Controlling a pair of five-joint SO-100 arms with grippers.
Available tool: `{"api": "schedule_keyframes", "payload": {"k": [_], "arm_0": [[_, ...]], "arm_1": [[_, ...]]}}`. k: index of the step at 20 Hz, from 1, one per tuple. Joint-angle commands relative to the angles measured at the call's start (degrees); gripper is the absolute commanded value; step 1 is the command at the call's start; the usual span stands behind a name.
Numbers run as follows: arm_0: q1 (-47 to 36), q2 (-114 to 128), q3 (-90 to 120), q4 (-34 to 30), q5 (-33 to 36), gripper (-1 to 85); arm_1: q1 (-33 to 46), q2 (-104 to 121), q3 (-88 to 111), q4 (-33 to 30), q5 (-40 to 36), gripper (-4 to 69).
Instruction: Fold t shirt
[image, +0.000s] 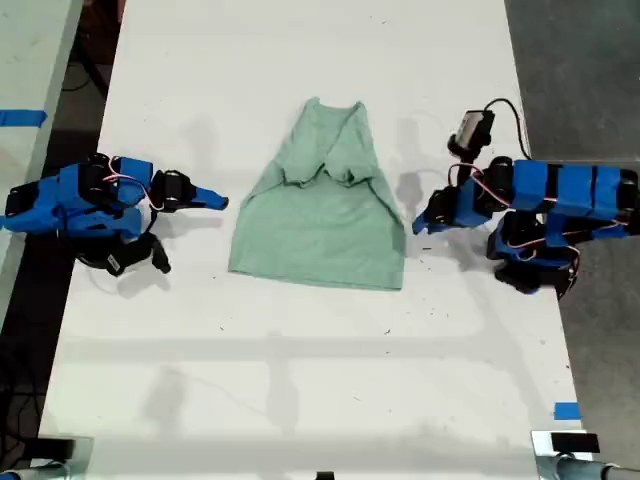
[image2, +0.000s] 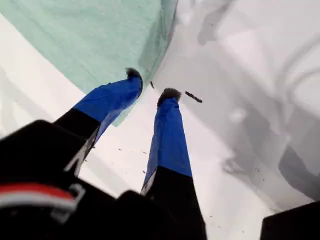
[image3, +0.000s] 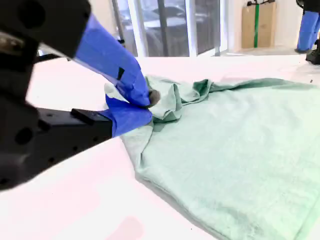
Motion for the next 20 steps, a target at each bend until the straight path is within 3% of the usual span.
{"api": "schedule_keyframes", "payload": {"k": [1, 7, 10, 12, 16, 20], "arm_0": [[0.62, 0.53, 0.44, 0.09, -1.14, 0.0], [0.79, 0.53, 0.35, 0.18, -1.14, 0.0], [0.79, 0.53, 0.35, 0.18, -1.14, 0.0], [0.88, 0.53, 0.35, 0.26, -1.14, 0.0], [0.88, 0.53, 0.35, 0.26, -1.14, 0.0], [0.79, 0.53, 0.35, 0.26, -1.14, 0.0]], "arm_1": [[-1.67, -14.59, -6.86, -7.73, 0.26, 11.5], [-5.19, -31.82, -9.58, -17.58, 0.26, 12.0], [-7.47, -35.07, -9.49, -17.14, 0.97, 11.3], [-9.05, -35.24, -8.96, -13.36, 3.52, 1.7], [-10.02, -31.29, -8.79, 1.23, 9.58, 1.7], [-7.38, -24.17, -13.71, 9.67, 6.94, 1.7]]}}
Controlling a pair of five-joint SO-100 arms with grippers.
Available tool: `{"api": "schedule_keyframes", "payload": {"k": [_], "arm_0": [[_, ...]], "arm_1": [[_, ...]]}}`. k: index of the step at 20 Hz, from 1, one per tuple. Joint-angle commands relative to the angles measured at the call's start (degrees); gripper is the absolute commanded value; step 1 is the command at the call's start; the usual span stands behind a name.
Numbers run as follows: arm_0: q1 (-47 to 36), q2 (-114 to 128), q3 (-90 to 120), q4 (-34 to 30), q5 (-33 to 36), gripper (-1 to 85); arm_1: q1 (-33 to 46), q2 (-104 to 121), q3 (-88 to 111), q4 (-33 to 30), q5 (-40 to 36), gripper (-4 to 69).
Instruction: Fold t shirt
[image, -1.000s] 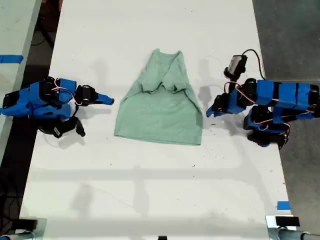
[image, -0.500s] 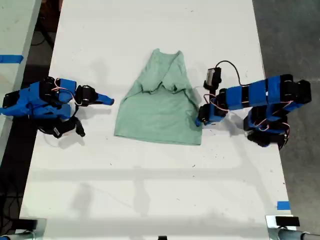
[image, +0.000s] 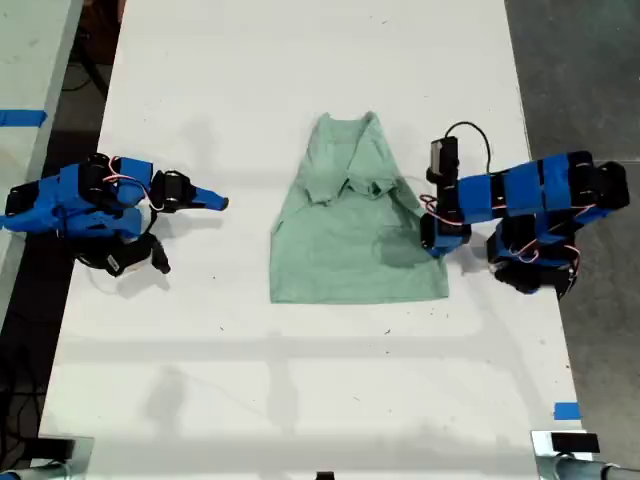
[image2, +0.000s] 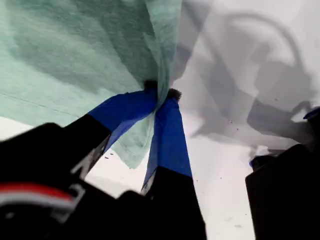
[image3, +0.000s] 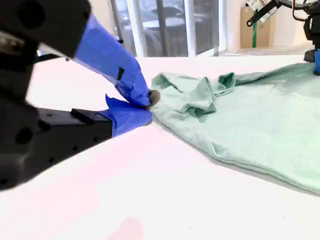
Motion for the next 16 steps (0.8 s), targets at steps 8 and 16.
{"api": "schedule_keyframes", "payload": {"k": [8, 16], "arm_0": [[0.44, 0.53, 0.35, 0.26, -1.14, 0.0], [0.62, 0.53, 0.35, 0.35, -1.14, 0.0]], "arm_1": [[-2.81, -8.53, -31.99, 0.09, -10.63, 1.7], [-4.04, -45.09, -63.28, -0.53, -16.79, 8.6]]}}
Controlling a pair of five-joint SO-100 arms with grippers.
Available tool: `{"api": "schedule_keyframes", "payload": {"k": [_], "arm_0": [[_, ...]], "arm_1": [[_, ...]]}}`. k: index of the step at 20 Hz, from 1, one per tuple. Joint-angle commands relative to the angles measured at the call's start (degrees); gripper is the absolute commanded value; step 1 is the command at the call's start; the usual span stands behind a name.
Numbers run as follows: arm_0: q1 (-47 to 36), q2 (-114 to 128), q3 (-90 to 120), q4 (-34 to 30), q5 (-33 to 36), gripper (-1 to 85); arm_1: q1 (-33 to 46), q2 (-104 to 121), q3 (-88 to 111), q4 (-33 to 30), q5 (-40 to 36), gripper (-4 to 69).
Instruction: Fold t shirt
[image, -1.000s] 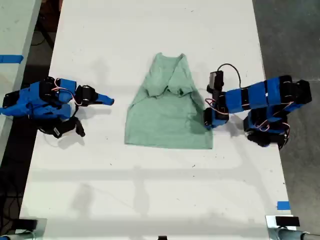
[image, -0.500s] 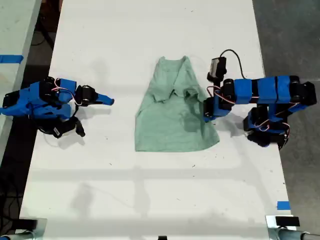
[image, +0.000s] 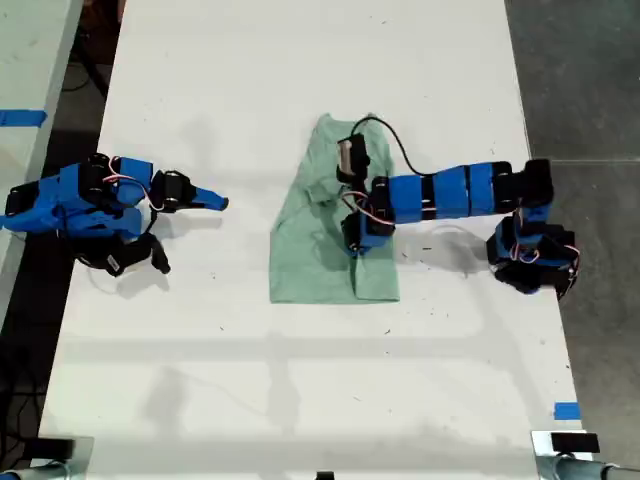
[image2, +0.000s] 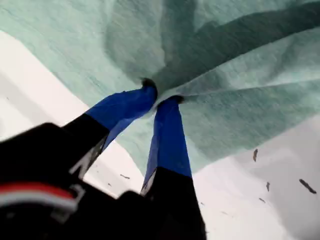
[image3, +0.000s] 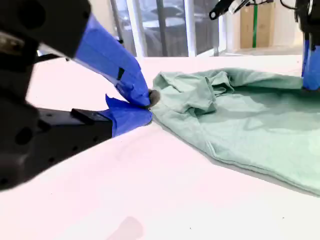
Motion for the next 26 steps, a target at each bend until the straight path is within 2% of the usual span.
{"api": "schedule_keyframes", "payload": {"k": [1, 5, 10, 13, 15, 17, 21, 23, 25, 26], "arm_0": [[0.62, 0.53, 0.35, 0.35, -1.14, 0.0], [0.62, 0.53, 0.26, 0.35, -1.14, 0.0], [0.62, 0.53, 0.26, 0.35, -1.14, 0.0], [0.62, 0.53, 0.26, 0.35, -1.14, 0.0], [0.62, 0.53, 0.26, 0.35, -1.14, 0.0], [0.53, 0.53, 0.26, 0.35, -1.14, 0.0], [0.53, 0.53, 0.26, 0.35, -1.14, 0.0], [0.53, 0.53, 0.26, 0.35, -1.14, 0.0], [0.53, 0.53, 0.35, 0.35, -1.14, 0.0], [0.53, 0.53, 0.35, 0.35, -1.14, 0.0]], "arm_1": [[-0.88, -4.57, -7.38, -0.88, -0.88, 9.9], [-0.88, -3.96, -7.56, 0.35, -0.44, 12.7], [0.35, 9.32, -8.70, 12.57, -0.88, 11.7], [1.14, 26.19, 3.16, 15.12, 0.44, 10.8], [1.76, 41.31, 18.37, 13.01, 2.55, 5.5], [2.46, 58.45, 37.44, 7.29, 4.66, 1.0], [4.04, 82.09, 70.93, -6.24, 6.77, -1.1], [5.27, 92.81, 83.94, -10.81, 6.50, -1.0], [6.42, 107.67, 93.69, -9.76, 5.01, -0.9], [6.68, 116.89, 97.56, -6.06, 4.66, -0.9]]}}
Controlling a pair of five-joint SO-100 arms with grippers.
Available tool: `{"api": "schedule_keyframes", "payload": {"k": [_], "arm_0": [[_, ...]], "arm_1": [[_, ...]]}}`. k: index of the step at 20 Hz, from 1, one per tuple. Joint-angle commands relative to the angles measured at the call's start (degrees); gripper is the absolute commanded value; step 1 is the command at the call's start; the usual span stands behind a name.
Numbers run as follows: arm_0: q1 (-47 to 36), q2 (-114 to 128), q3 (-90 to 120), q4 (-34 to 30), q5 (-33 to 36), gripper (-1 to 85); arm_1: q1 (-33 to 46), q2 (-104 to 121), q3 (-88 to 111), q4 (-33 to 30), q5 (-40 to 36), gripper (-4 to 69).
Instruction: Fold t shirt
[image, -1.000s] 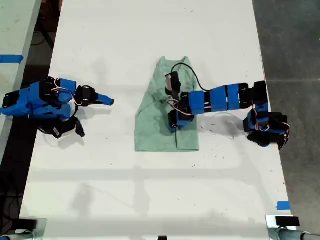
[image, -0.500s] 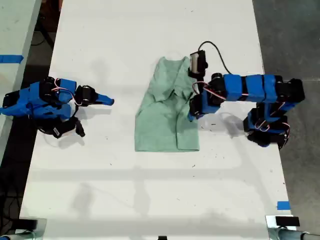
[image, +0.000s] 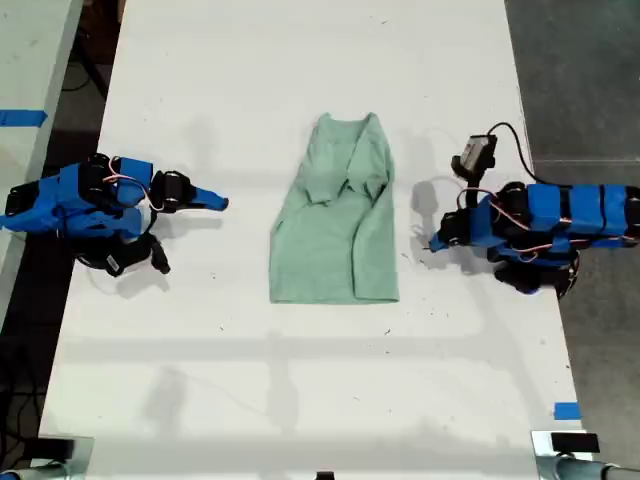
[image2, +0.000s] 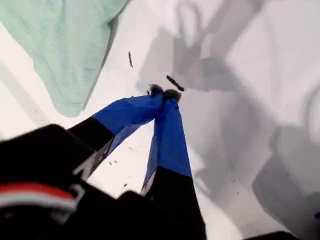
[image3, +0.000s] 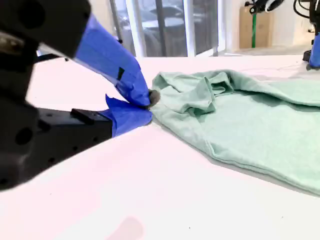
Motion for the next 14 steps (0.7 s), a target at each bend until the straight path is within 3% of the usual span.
{"api": "schedule_keyframes", "payload": {"k": [1, 3, 14], "arm_0": [[0.35, 0.53, 0.35, 0.35, -1.14, 0.0], [0.44, 0.53, 0.35, 0.26, -1.14, 0.0], [0.53, 0.53, 0.35, 0.26, -1.14, 0.0]], "arm_1": [[1.49, 24.08, 9.58, 6.33, -2.29, -0.9], [1.14, 23.73, 12.13, 4.13, -1.58, -0.9], [0.35, 23.64, 12.04, 6.15, 3.69, -0.9]]}}
